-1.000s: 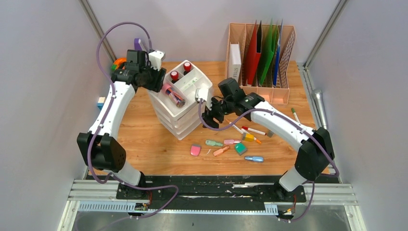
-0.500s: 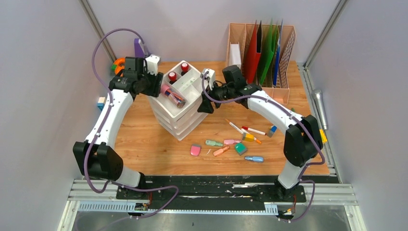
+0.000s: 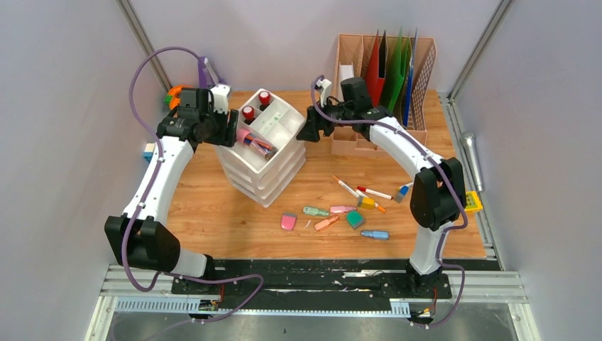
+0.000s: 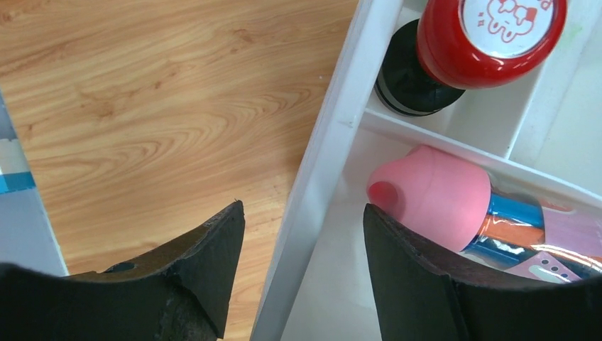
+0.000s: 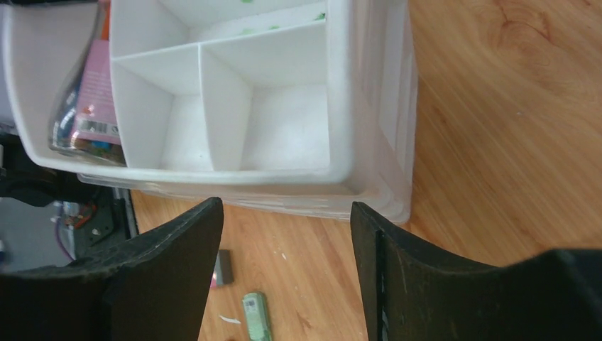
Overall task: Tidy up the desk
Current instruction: Open the drawer in the storage box.
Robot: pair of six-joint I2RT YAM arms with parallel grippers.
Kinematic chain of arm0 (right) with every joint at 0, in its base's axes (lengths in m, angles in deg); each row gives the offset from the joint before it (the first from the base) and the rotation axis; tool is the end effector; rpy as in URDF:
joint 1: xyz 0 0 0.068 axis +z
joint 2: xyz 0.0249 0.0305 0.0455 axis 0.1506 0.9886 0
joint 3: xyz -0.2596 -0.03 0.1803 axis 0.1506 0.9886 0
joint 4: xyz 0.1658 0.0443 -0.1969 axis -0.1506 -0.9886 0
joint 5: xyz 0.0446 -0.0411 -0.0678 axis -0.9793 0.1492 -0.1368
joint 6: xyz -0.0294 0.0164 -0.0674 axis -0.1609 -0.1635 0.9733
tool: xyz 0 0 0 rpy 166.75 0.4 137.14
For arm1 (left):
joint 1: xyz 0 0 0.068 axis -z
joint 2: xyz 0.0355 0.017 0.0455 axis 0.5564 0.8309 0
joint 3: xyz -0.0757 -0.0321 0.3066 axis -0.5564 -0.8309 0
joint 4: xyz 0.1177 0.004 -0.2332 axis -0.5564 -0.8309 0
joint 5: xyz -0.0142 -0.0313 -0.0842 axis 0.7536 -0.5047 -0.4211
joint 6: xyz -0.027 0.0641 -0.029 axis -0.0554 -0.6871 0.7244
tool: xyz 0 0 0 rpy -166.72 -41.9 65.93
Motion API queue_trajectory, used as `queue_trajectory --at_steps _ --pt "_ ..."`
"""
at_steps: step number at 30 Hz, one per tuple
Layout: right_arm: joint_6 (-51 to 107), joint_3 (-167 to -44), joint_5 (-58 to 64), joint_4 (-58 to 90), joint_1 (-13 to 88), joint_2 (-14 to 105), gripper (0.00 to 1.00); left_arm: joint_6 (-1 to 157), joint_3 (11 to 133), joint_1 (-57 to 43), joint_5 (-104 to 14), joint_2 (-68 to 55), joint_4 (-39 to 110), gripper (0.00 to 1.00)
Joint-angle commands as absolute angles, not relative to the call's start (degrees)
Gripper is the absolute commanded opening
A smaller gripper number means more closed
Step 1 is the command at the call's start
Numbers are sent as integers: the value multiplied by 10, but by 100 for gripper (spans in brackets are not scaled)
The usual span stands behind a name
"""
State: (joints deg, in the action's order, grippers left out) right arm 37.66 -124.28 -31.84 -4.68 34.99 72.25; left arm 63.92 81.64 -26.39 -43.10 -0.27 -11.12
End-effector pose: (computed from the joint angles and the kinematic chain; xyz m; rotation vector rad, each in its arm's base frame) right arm 0.3987 0.2452 0.3425 -0.9555 1.9542 1.0401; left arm 0.3129 -0.0476 0.3862 0.2608 2.3266 -0.1648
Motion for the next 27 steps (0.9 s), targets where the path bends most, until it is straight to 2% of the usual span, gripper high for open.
queue_trajectory --at_steps 1,7,12,20,27 --pt "284 -1212 -391 11 339 699 68 693 821 -262 -466 -21 -119 72" --pt "85 -1070 -480 173 335 670 77 730 823 -262 -482 -12 -117 73" --pt "-64 -977 -500 355 334 658 79 754 809 -262 -485 -12 -106 73" --pt "-199 -959 -513 520 335 682 79 779 781 -263 -513 -20 -88 73" --pt "-241 -968 -513 552 337 715 78 788 757 -263 -526 -38 -68 77"
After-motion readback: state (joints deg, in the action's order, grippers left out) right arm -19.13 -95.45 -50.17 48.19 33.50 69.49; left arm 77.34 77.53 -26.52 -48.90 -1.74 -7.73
